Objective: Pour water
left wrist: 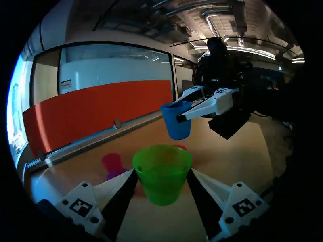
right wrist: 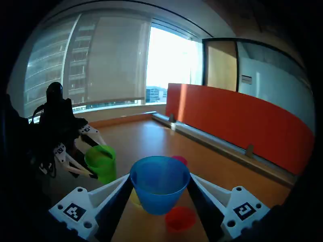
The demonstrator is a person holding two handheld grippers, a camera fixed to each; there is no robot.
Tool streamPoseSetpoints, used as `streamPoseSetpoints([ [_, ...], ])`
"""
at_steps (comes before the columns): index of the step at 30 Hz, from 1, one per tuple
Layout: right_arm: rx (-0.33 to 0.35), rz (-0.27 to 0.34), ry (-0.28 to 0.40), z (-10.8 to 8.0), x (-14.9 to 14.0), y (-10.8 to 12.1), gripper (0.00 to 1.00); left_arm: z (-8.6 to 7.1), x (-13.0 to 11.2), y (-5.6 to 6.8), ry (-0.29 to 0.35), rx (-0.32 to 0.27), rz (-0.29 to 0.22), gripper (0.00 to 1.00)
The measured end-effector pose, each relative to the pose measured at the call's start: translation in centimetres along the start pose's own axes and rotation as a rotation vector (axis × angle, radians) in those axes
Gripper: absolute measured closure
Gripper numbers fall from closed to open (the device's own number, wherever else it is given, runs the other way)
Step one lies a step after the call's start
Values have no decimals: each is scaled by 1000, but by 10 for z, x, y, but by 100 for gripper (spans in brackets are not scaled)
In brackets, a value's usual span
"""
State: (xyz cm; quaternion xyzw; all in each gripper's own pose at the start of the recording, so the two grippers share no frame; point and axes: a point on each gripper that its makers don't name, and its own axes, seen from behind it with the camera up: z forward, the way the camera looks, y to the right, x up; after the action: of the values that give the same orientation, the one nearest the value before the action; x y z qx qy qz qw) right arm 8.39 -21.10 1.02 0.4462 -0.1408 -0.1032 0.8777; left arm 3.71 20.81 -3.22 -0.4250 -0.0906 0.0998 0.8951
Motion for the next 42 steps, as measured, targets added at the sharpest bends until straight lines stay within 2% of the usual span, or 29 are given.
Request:
streamPoseSetpoints([
  [8,24,-3,-34,-2,-21,-6,9,2,-19,-1,-66,-2,12,17],
  [21,52,-10,-79,-1,-49,-13,9,8,-40,-5,-136,-8,2,17],
  [32,88,-37,-125,3,-72,-21,9,11,-58,-1,-204,-47,15,17],
  [42,117,-58,-164,8,-88,-28,9,10,-71,-6,-255,-58,21,17],
])
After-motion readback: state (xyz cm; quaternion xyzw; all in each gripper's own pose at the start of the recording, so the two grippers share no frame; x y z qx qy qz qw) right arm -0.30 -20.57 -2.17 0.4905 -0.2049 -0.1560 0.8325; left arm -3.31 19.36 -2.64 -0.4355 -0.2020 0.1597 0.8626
